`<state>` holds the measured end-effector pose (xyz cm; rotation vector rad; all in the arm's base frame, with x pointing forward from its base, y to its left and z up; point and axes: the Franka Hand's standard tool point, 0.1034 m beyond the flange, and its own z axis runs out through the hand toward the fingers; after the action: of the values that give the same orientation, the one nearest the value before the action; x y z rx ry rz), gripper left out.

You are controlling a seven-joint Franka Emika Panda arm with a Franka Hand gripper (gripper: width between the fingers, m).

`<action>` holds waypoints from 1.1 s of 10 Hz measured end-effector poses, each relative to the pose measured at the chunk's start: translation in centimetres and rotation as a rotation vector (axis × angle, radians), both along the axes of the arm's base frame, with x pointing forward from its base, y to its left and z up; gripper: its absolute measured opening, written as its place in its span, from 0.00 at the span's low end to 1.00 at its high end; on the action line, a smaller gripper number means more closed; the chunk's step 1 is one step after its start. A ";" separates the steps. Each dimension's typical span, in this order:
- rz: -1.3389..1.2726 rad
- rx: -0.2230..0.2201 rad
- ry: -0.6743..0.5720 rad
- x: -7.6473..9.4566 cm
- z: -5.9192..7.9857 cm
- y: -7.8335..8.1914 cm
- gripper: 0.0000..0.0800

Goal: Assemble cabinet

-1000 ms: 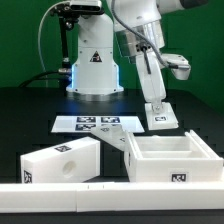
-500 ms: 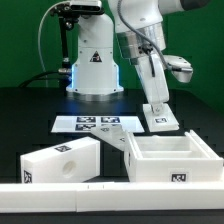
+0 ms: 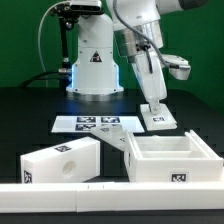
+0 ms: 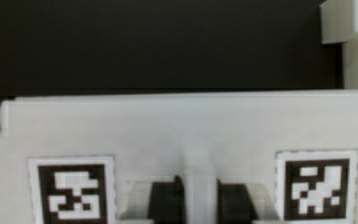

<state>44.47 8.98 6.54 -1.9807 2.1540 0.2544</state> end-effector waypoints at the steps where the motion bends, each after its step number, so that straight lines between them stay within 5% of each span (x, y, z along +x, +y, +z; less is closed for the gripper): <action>1: 0.001 0.002 0.000 0.1 0.1 0.2 0.08; 4: 0.036 0.009 0.026 0.6 0.2 1.4 0.08; 11: 0.050 0.029 0.072 0.7 -0.2 1.7 0.08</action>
Offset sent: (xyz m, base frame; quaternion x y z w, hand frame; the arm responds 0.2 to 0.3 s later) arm 0.0109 0.0152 0.0015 -0.0383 0.0066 -0.0269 0.9989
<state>45.15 10.69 6.36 -2.0414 2.1322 0.3683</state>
